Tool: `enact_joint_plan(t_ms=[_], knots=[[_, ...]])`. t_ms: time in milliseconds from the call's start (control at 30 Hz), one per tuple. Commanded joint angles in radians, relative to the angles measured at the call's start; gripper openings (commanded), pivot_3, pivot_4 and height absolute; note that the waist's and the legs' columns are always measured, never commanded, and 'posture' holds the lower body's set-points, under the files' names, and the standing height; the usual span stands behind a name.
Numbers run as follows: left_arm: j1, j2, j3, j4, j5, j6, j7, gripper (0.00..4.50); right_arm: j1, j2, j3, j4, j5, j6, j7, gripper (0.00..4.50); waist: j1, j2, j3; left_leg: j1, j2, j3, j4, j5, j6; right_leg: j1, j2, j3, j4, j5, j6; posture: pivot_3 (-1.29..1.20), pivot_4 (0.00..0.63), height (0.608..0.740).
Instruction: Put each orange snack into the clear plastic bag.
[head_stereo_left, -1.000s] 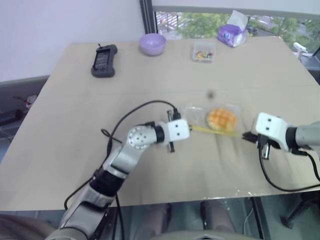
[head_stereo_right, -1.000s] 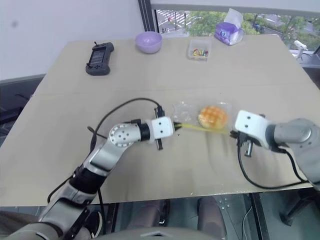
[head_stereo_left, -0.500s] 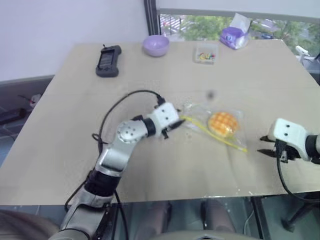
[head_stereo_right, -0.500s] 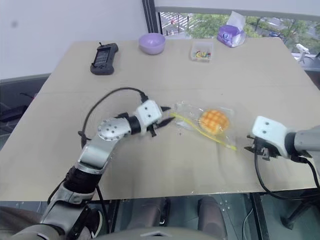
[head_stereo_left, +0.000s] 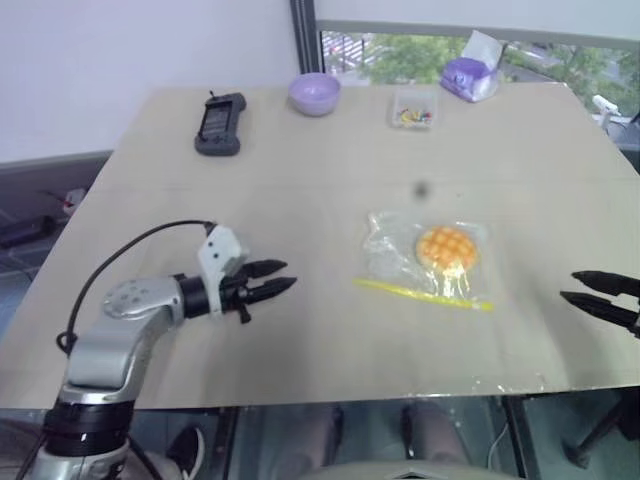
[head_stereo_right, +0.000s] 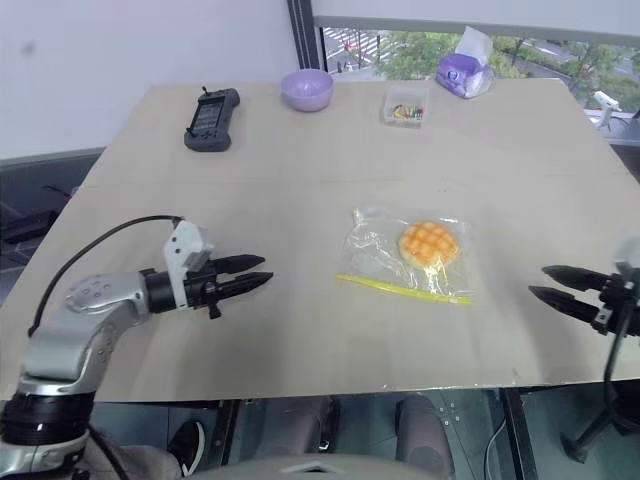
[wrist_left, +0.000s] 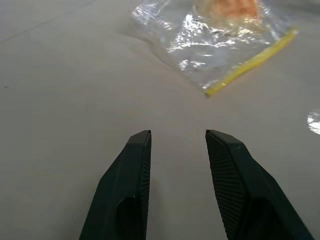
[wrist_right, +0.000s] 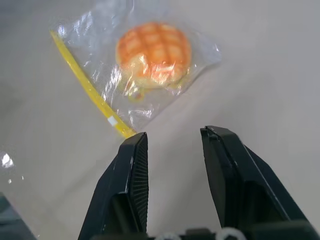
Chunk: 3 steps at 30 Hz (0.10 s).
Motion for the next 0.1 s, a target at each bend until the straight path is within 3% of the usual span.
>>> enact_joint_plan(t_ms=[33,100], knots=[[0.025,0.036,0.073,-0.057,-0.077,0.014,-0.013,1.84,0.045,0.021,-0.103,0.032,0.034,-0.083,0.035,1.83,-0.001,0.0,0.0,0.0,0.0,0.0,0.0,0.0,0.0,0.0,0.0,0.0,0.0,0.0,0.0,0.0,0.15,0.74],[0.034,0.045,0.081,-0.064,-0.092,0.006,-0.014,1.84,0.049,0.028,-0.105,0.039,0.047,-0.1,0.033,1.83,-0.003,0.0,0.0,0.001,0.0,0.001,0.0,0.0,0.0,0.0,0.0,0.001,0.0,0.0,0.0,0.0,0.15,0.74]])
